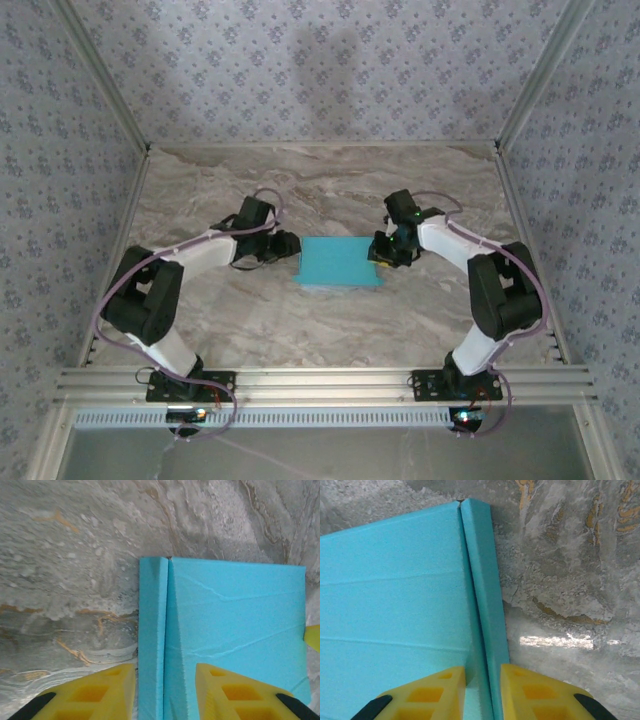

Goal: Fold the paper box

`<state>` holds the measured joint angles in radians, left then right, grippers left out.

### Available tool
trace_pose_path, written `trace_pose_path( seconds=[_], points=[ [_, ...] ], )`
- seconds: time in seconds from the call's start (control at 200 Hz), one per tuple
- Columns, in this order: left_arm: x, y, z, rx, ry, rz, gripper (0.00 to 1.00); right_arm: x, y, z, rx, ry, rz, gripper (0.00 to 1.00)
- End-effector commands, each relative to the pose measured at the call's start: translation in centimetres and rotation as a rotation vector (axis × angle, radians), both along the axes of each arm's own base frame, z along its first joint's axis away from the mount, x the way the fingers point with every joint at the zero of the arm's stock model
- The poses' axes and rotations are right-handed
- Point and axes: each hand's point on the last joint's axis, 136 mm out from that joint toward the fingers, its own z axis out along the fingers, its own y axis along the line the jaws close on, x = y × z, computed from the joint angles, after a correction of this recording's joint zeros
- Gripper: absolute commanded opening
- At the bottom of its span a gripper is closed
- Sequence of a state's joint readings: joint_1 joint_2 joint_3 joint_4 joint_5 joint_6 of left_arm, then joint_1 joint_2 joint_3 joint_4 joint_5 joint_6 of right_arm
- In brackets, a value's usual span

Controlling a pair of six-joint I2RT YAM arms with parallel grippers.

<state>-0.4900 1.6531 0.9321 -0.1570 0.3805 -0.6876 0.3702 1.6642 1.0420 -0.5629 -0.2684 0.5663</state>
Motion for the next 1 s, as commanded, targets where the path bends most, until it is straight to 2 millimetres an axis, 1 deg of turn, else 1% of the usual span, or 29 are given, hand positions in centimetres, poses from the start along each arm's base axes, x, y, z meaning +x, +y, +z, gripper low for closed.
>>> trace_pose_path(
  seconds=[0.0,0.085,0.235,0.485,0.57,0.645,0.695,0.74,0.785,0.8,0.825,0.88,0.934,0.994],
  points=[
    [-1.0,-0.7,-2.1,0.039,0.020,-0.038,0.36,-1.0,-0.9,-2.2,-0.081,0.039,0.016,0.27],
    [-1.4,-0.5,-3.2,0.061,0.034,-0.039,0.34,-1.1,-1.0,-2.6,-0.090,0.045,0.017,0.26],
    [-1.9,0.0,-4.6,0.095,0.046,-0.037,0.32,-1.3,-1.1,-3.0,-0.104,0.049,0.023,0.26],
    [-3.0,1.0,-7.2,0.179,0.083,-0.054,0.29,-2.1,-1.7,-4.6,-0.161,0.078,0.042,0.26],
    [-3.2,0.9,-7.3,0.176,0.085,-0.055,0.29,-2.4,-1.6,-4.8,-0.164,0.091,0.047,0.26],
    [-2.9,0.7,-6.4,0.158,0.064,-0.049,0.29,-2.2,-1.3,-3.8,-0.141,0.071,0.049,0.28],
    [-2.5,0.6,-5.3,0.152,0.038,-0.044,0.33,-2.0,-1.1,-2.7,-0.119,0.049,0.046,0.31],
    [-2.1,0.6,-4.1,0.156,0.013,-0.046,0.38,-1.6,-1.0,-1.4,-0.101,0.020,0.044,0.35],
    [-1.7,0.6,-2.8,0.162,-0.013,-0.052,0.41,-1.1,-0.9,-0.1,-0.082,-0.020,0.041,0.41],
    [-1.6,0.6,-2.4,0.165,-0.022,-0.054,0.42,-1.0,-1.0,0.3,-0.078,-0.032,0.038,0.44],
    [-1.3,0.6,-1.6,0.170,-0.041,-0.059,0.43,-1.3,-1.3,0.8,-0.085,-0.027,0.038,0.47],
    [-0.8,0.8,0.0,0.194,-0.081,-0.069,0.47,-1.0,-1.7,2.1,-0.091,-0.071,0.042,0.55],
    [-0.2,0.9,1.6,0.216,-0.119,-0.087,0.49,-0.8,-2.1,3.3,-0.092,-0.113,0.045,0.61],
    [0.3,1.0,2.9,0.241,-0.153,-0.107,0.49,-0.7,-2.3,4.2,-0.097,-0.140,0.055,0.63]
  ],
)
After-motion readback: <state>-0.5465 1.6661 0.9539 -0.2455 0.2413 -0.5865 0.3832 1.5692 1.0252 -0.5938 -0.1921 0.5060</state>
